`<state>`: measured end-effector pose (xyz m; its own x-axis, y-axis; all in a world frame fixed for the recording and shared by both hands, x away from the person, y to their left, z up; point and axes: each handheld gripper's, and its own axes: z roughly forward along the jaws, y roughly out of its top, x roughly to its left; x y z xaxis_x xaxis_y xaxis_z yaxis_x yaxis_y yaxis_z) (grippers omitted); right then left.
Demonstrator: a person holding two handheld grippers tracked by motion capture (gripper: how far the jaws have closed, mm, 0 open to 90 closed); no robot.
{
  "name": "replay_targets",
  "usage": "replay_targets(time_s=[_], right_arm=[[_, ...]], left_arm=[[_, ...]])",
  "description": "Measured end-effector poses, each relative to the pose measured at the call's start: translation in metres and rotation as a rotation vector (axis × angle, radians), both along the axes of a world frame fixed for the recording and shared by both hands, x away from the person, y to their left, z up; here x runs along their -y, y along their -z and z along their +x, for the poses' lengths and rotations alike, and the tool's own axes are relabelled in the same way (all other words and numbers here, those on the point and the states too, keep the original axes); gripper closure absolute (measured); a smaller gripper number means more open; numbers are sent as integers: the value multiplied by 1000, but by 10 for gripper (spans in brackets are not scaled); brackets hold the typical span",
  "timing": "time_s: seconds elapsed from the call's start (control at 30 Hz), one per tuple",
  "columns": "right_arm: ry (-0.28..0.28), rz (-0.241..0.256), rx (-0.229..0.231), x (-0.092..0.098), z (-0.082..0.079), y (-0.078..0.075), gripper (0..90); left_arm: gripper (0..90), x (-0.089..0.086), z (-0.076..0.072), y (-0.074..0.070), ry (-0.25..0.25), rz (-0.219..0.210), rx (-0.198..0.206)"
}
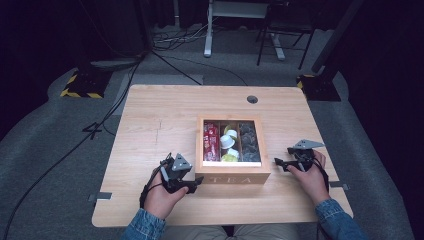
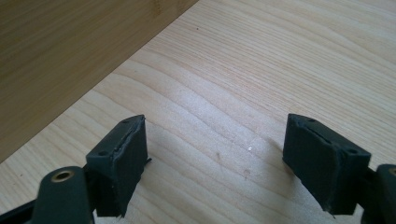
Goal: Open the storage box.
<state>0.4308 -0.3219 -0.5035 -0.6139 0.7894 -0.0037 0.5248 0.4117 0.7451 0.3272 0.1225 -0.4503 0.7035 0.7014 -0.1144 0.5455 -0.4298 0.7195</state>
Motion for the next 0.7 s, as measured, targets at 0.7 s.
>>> replay_targets(time_s=[0.7], right_arm=[[-40,42,-33,-4,-10,-6,234]], left_arm=[[630,5,-7,-9,23,50,101]])
